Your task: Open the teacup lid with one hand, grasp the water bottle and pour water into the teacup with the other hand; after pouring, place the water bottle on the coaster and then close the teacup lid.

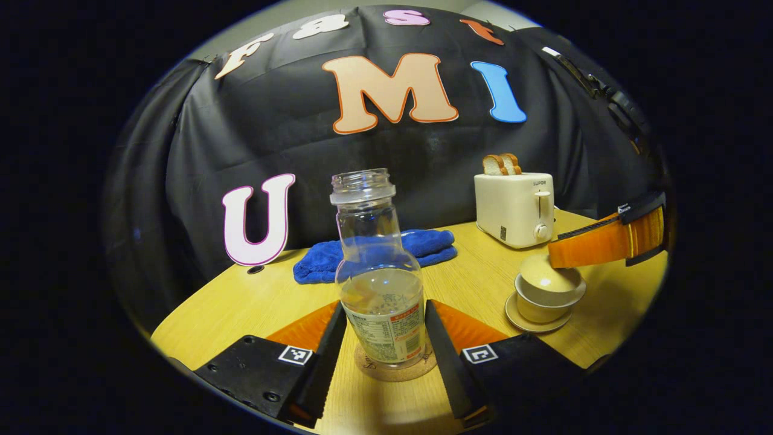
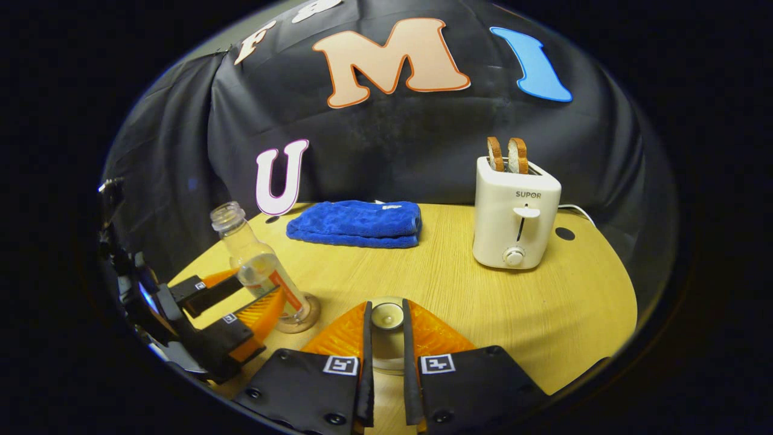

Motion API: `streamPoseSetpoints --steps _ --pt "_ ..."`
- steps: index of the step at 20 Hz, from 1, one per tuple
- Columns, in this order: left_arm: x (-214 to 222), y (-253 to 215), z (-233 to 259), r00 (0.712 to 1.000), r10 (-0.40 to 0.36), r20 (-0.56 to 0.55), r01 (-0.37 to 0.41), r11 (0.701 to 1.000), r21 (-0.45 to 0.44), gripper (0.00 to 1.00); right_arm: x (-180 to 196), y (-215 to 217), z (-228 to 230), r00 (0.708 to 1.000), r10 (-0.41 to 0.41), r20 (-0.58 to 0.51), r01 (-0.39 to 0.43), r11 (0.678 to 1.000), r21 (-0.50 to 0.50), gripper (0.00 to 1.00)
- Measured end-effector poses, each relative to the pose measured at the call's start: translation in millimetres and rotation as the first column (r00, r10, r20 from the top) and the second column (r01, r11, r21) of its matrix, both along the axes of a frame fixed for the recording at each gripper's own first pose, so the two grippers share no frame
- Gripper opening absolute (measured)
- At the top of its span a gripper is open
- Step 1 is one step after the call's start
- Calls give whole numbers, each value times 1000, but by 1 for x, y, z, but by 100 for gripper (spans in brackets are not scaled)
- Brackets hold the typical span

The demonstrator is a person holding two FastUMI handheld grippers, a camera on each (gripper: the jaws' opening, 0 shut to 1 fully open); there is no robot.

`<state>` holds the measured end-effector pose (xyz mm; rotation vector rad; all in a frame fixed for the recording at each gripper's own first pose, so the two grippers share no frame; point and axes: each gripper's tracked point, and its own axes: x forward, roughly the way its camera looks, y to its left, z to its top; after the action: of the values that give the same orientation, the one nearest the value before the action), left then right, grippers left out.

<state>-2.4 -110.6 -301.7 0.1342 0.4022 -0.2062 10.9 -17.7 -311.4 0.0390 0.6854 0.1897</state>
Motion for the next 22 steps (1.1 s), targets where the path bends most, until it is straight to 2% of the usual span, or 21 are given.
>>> streamPoseSetpoints --steps 3,5,6,7,10,12,13,19,20,22 --pt "-2 -5 1 1000 -27 0 27 1000 -11 75 2 -1 -8 1000 6 -2 -6 999 -39 23" --pt "-2 -8 3 999 -47 6 47 999 -12 84 1 -1 -10 1000 5 -7 -5 999 -54 20" --pt "-2 -10 4 999 -51 9 51 999 -12 93 0 -1 -11 1000 5 -8 -6 998 -62 26" --pt "-3 -11 4 998 -55 10 55 998 -12 96 0 -1 -13 1000 7 -11 -8 998 -68 23" --pt "-3 -13 4 998 -57 8 58 998 -17 97 -1 -2 -15 1000 6 -14 -7 997 -75 26" --pt "-4 -13 4 998 -58 7 58 998 -17 96 -2 -2 -17 1000 4 -21 -6 997 -73 21" --pt "-4 -12 4 998 -57 4 57 998 -13 97 -3 -2 -16 1000 5 -23 -7 997 -73 25" --pt "-7 -7 1 999 -44 -8 44 999 -15 97 -4 -2 -17 1000 10 -20 -12 996 -92 25" --pt "-7 -6 0 999 -42 -9 42 999 -17 96 -4 -3 -18 1000 12 -17 -13 996 -94 22" --pt "-8 -5 0 999 -39 -12 38 999 -18 97 -5 -4 -17 1000 7 -17 -9 996 -90 29"
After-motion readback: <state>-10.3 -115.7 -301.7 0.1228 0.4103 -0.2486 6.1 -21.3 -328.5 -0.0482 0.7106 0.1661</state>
